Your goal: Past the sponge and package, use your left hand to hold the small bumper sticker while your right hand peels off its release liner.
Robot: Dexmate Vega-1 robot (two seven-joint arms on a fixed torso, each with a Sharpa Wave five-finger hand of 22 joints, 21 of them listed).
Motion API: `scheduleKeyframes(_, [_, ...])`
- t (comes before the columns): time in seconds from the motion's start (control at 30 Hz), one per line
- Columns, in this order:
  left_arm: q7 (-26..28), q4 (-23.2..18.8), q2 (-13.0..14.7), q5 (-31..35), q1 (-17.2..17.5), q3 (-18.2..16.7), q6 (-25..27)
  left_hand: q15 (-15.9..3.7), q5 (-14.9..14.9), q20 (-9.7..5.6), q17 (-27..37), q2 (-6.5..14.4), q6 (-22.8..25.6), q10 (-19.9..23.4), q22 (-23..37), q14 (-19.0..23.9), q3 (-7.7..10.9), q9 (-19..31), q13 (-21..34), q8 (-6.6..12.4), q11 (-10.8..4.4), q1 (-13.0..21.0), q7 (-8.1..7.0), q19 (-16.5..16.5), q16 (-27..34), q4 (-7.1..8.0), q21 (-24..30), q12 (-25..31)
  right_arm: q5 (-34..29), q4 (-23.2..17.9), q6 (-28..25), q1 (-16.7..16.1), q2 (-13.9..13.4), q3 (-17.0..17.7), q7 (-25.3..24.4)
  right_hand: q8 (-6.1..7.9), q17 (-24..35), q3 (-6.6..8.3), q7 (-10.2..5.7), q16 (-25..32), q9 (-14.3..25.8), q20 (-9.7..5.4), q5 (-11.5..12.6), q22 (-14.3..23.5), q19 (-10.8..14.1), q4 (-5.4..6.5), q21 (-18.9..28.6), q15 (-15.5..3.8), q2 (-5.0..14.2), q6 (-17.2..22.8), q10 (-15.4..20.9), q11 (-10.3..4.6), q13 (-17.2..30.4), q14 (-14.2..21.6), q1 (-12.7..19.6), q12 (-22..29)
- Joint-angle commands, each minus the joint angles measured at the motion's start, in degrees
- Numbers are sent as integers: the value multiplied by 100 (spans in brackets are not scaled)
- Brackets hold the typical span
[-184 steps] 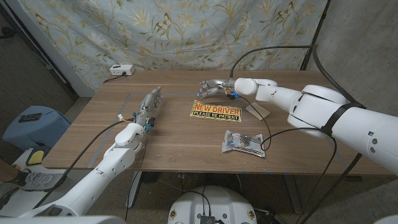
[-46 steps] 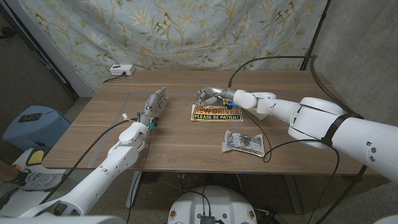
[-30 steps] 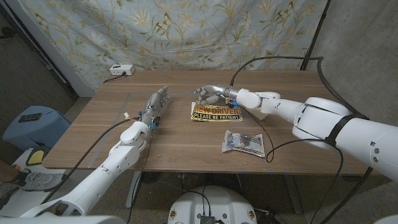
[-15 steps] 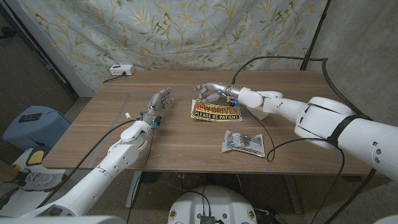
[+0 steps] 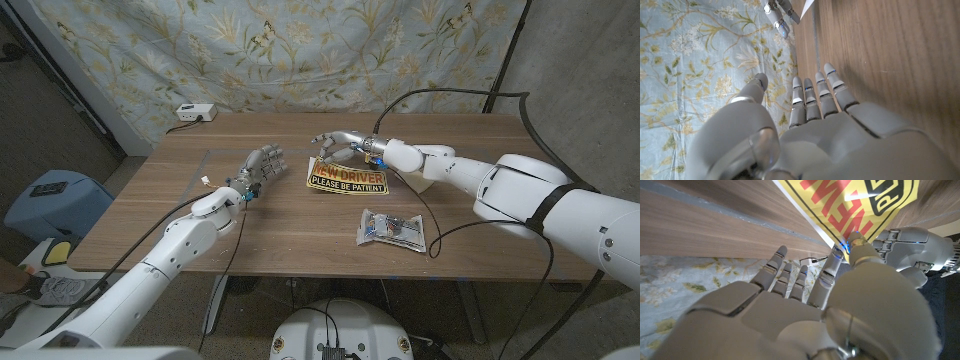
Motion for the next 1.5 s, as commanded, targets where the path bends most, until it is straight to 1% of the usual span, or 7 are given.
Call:
scheduleKeyframes(0.03, [409, -597, 359, -326, -194, -94, 784, -67, 76, 11, 57, -7, 201, 214, 31, 278, -59, 37, 83, 77, -16, 120, -16, 170, 117, 9, 89, 99, -37, 10, 9, 50, -6, -46, -51, 27, 32, -11, -19, -7, 17, -11, 31, -3, -16, -3, -20, -16, 10, 61, 27, -16, 8, -2, 75, -14])
scheduleKeyframes(0.43, [119, -465, 538, -687, -481, -71, 1297, -55, 146, 25, 108, 6, 303, 305, 47, 443, -97, 56, 181, 70, 45, 209, 29, 323, 180, 24, 167, 166, -147, -220, 283, 36, -214, 46, -140, 29, 35, -25, -5, -12, -3, -10, 34, -3, -6, 2, -26, -14, 13, 83, 44, -27, 7, -3, 89, -35])
scheduleKeyframes(0.67, [13, -385, 595, -873, -632, -37, 1569, 2, 186, 102, 147, 58, 227, 264, 59, 425, -115, 89, 259, 26, 116, 254, 70, 303, 180, 43, 176, 164, -212, -801, 238, -143, -502, 301, -46, 23, 37, -33, -6, -14, -15, -10, 35, -3, -5, 5, -31, -15, 15, 79, 58, -17, 7, -1, 96, -44])
scheduleKeyframes(0.77, [42, -404, 635, -899, -701, -3, 1700, -21, 196, 91, 150, 9, 255, 303, 63, 469, -139, 101, 294, 31, 105, 308, 58, 341, 195, 2, 199, 188, -247, -1051, 152, -232, -599, 423, 24, 25, 38, -36, -14, -16, -13, -8, 36, -3, -5, 6, -33, -12, 16, 78, 67, -16, 7, -1, 101, -48])
scheduleKeyframes(0.93, [62, -456, 697, -920, -805, 46, 1868, -9, 206, 94, 161, -15, 212, 315, 67, 487, -173, 113, 342, 4, 153, 335, 71, 357, 201, 5, 215, 210, -302, -1273, 92, -343, -672, 591, 88, 26, 39, -40, -12, -18, -14, -6, 37, -3, -1, 7, -35, -8, 19, 80, 74, -18, 7, -3, 105, -54])
scheduleKeyframes(1.17, [77, -507, 754, -935, -945, 124, 2074, 42, 217, 146, 189, 2, 61, 237, 73, 445, -214, 127, 414, -71, 218, 355, 160, 333, 188, 36, 220, 206, -357, -1365, 68, -428, -667, 740, 154, 29, 40, -47, -11, -20, -13, -9, 38, -3, 0, 9, -38, -9, 18, 82, 75, -16, 7, -2, 110, -64])
scheduleKeyframes(1.5, [-47, -540, 797, -905, -1151, 239, 2237, 98, 222, 198, 207, 7, -20, 159, 77, 405, -247, 140, 481, -108, 289, 367, 199, 328, 170, 50, 231, 199, -380, -1095, 202, -395, -464, 771, 157, 18, 43, -56, -11, -23, -28, -14, 41, -3, 15, 11, -39, -9, 23, 71, 81, -13, 7, -1, 122, -80])
